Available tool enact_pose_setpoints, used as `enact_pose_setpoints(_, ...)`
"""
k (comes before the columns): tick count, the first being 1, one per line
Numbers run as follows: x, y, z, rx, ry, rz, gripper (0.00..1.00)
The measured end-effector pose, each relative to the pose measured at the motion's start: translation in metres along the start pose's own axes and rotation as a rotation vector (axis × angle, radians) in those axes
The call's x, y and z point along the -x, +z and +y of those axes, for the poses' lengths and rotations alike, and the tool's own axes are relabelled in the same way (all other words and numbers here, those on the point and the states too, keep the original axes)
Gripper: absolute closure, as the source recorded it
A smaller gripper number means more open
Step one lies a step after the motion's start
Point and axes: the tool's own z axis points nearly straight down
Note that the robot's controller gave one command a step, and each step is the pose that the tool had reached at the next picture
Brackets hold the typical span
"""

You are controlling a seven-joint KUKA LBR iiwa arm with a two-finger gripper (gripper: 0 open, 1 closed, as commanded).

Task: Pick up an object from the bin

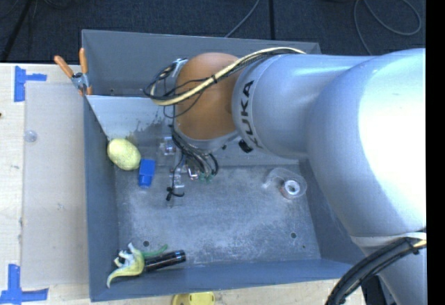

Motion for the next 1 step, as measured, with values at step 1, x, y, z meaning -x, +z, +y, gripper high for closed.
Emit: enact_pose_setpoints(1, -0.0011, 0.0005, 0.0193, -0.001, 0.138, 0.007, 0.0)
